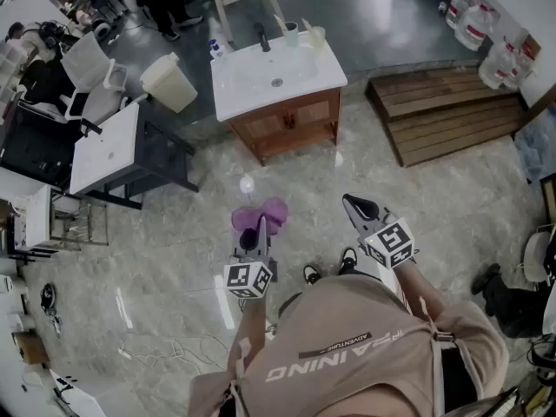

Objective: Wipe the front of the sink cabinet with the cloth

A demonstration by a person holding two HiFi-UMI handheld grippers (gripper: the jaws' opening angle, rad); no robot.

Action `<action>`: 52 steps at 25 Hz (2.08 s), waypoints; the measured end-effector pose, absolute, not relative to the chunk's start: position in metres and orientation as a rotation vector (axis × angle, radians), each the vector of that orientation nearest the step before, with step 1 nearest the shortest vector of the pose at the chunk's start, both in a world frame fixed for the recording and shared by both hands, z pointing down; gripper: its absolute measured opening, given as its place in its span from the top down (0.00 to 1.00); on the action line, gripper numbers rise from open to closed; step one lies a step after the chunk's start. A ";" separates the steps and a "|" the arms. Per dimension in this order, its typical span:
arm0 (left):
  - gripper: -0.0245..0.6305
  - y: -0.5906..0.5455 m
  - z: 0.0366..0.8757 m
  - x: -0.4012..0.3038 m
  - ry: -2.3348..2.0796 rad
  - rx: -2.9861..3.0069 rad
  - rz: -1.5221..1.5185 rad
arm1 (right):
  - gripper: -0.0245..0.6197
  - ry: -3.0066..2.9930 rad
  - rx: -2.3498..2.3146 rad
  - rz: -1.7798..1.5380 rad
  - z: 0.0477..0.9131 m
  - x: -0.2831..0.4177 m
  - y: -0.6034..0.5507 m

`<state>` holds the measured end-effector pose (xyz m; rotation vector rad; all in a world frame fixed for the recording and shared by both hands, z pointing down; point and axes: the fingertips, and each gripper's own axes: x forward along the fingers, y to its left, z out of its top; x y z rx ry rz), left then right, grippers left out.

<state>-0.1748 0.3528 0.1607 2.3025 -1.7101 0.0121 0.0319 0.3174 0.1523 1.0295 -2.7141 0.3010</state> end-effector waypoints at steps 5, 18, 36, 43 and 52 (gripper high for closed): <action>0.90 0.361 0.164 -0.191 -1.716 2.292 0.005 | 0.95 -2.730 1.046 0.269 0.148 0.016 0.319; 0.90 0.375 0.166 -0.231 -1.707 2.299 -0.045 | 0.95 -2.734 1.140 0.372 0.146 -0.006 0.340; 0.90 0.371 0.190 -0.255 -1.635 2.283 -0.052 | 0.95 -2.671 1.234 0.402 0.154 -0.022 0.340; 0.90 0.330 0.186 -0.240 -1.665 2.270 -0.016 | 0.95 -2.682 1.168 0.410 0.168 -0.017 0.295; 0.90 0.241 0.170 -0.209 -1.716 2.226 -0.001 | 0.95 -2.744 1.055 0.390 0.173 0.002 0.190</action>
